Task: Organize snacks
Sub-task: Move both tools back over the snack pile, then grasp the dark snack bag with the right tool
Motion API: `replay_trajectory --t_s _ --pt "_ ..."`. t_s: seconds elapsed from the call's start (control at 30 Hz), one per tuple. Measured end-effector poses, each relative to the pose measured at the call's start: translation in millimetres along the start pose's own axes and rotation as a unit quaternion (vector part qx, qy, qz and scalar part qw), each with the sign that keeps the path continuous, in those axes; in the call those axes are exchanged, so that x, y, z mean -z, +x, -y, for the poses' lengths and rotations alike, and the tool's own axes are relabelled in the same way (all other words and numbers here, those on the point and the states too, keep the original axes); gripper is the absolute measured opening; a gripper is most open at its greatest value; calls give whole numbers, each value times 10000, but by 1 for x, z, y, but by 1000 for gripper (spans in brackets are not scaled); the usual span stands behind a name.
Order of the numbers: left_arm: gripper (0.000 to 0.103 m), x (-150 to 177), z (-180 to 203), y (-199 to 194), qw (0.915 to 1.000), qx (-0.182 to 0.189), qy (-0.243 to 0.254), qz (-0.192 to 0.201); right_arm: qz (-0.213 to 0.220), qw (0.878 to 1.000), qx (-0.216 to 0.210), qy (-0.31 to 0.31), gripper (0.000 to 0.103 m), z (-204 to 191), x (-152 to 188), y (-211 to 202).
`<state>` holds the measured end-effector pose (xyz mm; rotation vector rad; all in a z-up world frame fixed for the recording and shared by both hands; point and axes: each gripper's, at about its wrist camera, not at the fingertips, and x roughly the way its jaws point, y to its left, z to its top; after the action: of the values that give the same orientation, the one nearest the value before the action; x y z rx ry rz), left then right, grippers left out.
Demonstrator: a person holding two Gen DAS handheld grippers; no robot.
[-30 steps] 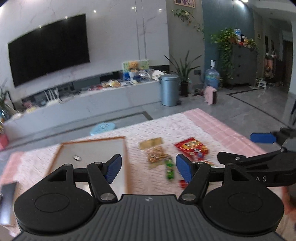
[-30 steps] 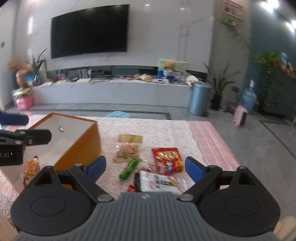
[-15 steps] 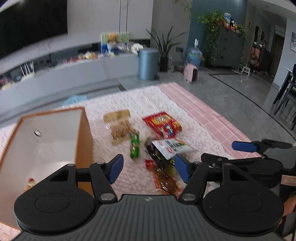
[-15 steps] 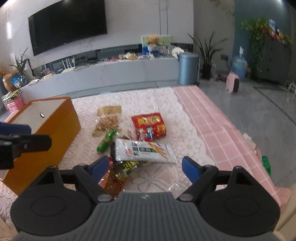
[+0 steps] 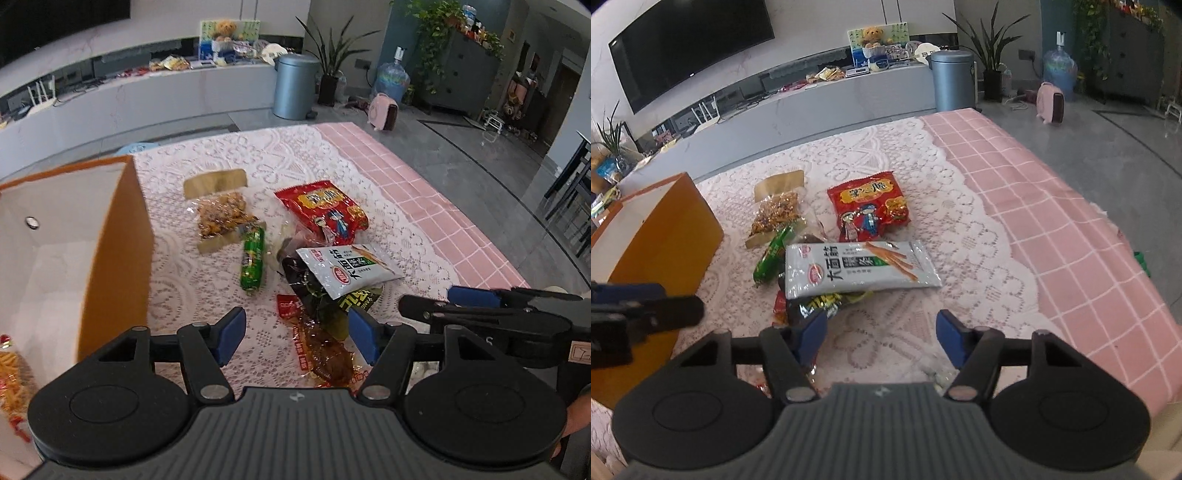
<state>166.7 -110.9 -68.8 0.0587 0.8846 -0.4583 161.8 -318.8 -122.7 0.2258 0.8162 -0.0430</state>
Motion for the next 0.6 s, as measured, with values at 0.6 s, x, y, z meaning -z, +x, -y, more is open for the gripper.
replay_trajectory --t_s 0.6 --pt "53 -3 -12 43 9983 83 -125 -561 -416 9957 -554 -607 57 -17 -12 49"
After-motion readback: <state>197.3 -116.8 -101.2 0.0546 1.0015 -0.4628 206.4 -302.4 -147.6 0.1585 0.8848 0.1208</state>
